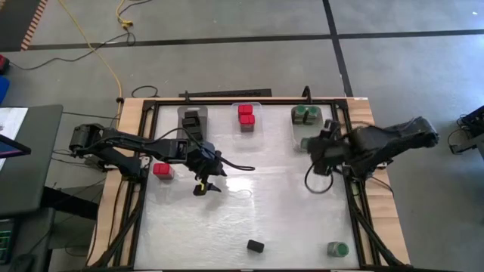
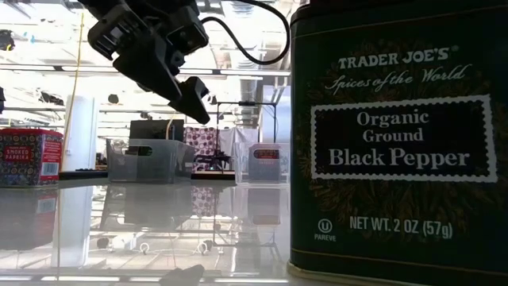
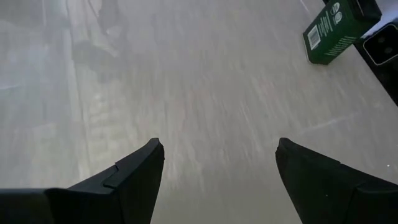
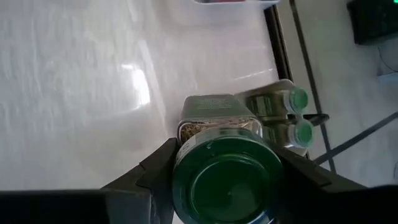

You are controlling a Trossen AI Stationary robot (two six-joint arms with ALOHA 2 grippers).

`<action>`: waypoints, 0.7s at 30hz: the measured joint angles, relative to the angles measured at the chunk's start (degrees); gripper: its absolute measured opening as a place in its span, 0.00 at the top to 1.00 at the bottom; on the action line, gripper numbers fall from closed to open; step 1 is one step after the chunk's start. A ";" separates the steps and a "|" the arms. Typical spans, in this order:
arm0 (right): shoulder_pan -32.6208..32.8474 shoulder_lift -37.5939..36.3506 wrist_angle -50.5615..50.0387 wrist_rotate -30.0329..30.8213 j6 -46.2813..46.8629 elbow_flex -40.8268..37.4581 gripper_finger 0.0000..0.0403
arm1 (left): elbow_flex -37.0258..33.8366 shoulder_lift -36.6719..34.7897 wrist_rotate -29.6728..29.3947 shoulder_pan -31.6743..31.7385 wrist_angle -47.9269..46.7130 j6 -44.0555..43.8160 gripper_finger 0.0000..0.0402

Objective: Sort spices by type
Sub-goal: Put the green seasoning bottle into the gray bin

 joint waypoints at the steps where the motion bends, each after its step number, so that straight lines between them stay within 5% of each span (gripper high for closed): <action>1: -1.86 -1.17 0.07 -0.61 -1.81 0.01 0.45 | 0.00 0.00 0.00 -0.01 -0.02 0.14 0.26; 11: -30.19 -6.46 3.68 -12.43 -25.99 0.03 0.45 | 0.00 0.00 0.00 0.00 -0.04 -0.81 0.26; 16: -44.10 -3.18 7.38 -22.92 -39.18 0.07 0.45 | 0.00 0.02 0.00 0.00 0.72 -0.22 0.26; 21: -51.56 2.42 6.18 -25.94 -49.35 0.05 0.45 | 0.00 0.02 0.00 0.00 0.90 -0.76 0.26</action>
